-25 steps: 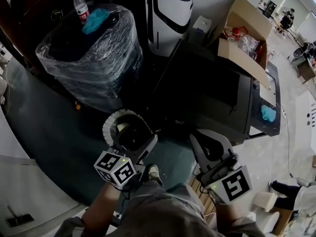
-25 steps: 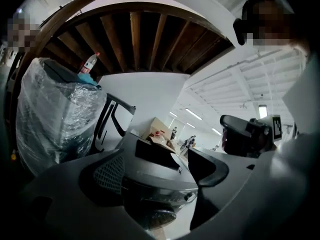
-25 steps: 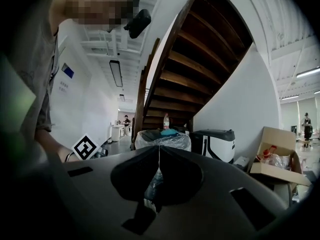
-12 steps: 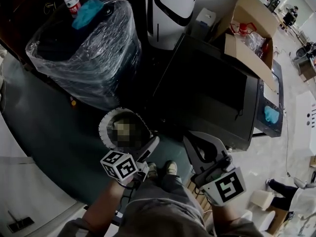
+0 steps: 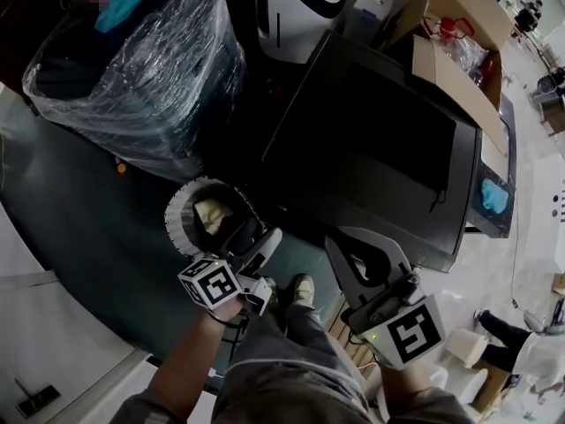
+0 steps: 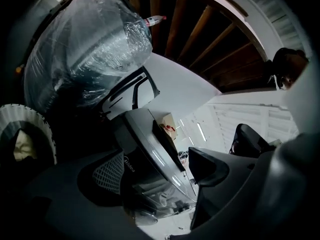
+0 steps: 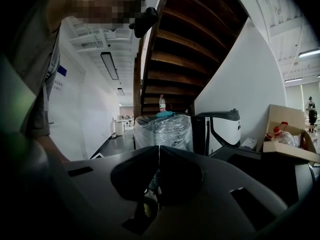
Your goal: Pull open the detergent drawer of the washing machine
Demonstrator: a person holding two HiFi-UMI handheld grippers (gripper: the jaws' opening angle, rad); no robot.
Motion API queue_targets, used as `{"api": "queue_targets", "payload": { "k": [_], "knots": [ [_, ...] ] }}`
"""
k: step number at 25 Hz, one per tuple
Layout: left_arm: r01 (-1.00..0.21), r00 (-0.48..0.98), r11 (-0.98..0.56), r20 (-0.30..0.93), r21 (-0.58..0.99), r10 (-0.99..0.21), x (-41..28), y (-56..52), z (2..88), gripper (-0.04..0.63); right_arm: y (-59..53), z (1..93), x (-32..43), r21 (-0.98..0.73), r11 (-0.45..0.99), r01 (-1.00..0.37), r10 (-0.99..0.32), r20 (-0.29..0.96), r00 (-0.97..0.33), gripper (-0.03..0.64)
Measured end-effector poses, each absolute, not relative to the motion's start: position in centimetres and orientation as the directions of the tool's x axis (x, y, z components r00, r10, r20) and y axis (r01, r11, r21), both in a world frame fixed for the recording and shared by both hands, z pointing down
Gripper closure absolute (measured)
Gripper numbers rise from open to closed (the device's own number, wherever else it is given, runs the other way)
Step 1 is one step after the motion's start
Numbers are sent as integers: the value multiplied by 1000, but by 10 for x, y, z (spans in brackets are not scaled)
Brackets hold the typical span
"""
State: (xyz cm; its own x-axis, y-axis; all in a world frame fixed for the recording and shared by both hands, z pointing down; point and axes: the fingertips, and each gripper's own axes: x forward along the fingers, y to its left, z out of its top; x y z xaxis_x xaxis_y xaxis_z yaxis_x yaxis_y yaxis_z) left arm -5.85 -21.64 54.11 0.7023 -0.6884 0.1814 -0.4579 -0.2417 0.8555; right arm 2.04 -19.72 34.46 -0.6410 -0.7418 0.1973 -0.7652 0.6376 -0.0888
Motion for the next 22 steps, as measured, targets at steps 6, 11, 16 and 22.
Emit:
{"api": "queue_targets", "payload": {
  "k": [6,11,16,22],
  "knots": [
    [-381,686,-181,145,907,-713,-50,-230,569,184,-208,377,29,-107,643,-758,-726,229,-648,584],
    [-316,684,-147,117,937,-720,-45,-235,598,179,-214,398,27,-125,657,-743,-709,232,-666,584],
    [-183,668,-62,77,981,-740,-35,-236,613,175,-212,413,18,-157,680,-716,-678,238,-696,584],
    [-98,659,-73,9,993,-752,-27,-241,620,161,-211,431,14,-179,684,-707,-662,254,-705,584]
  ]
}}
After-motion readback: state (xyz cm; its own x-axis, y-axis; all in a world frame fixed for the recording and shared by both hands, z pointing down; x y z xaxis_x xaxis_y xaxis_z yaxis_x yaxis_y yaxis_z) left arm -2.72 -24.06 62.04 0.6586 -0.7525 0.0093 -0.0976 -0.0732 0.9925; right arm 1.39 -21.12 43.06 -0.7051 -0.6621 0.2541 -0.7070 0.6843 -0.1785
